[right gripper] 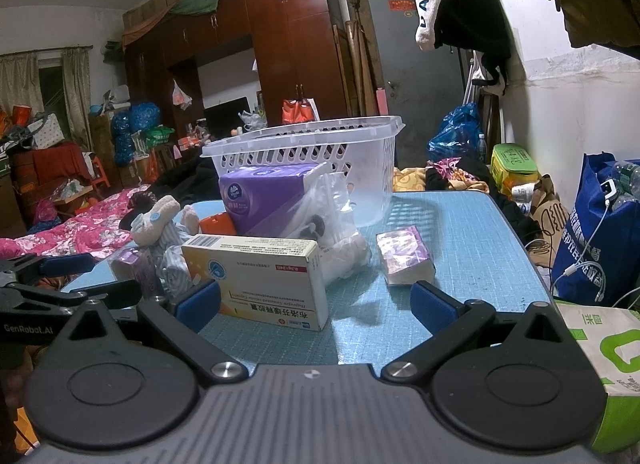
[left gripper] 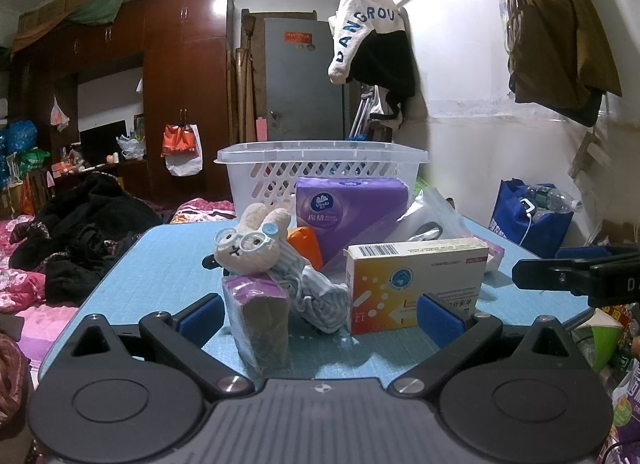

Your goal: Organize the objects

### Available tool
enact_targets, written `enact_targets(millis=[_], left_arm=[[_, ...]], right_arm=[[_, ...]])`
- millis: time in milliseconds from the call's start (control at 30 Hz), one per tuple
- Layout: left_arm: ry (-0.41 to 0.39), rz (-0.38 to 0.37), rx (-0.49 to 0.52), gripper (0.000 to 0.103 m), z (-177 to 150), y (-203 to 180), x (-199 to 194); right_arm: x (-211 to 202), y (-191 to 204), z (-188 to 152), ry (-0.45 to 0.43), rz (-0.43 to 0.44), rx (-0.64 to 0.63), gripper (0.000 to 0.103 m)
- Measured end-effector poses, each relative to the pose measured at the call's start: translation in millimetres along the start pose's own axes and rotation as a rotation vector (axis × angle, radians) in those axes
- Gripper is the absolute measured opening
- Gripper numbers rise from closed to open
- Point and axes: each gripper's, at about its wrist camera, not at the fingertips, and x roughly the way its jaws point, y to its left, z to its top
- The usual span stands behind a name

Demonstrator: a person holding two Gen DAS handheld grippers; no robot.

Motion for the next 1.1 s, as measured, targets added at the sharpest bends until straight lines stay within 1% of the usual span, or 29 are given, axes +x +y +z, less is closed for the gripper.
enact_targets(millis=[800,933,1000,1100], left_arm=[[0.001,-0.002,0.007,0.103,0,0,0],[0.017,-0.028,-0.011,0.103,0,4,1],[-0.004,-0.039,-0.028,0.103,0,9,0],[-0.06,-0.024,-0.043,0.103,-1,17,-3]], right_arm=[[0,0,0,0.0,-0.001,0.002,0.103],[1,-4,-1,-0.017,0.007,0.013,0.103],[0,-5,-2,-0.034,0.02,0.013,0.103],[0,-4,-3,-0.056,0.04,0.001,0.103]])
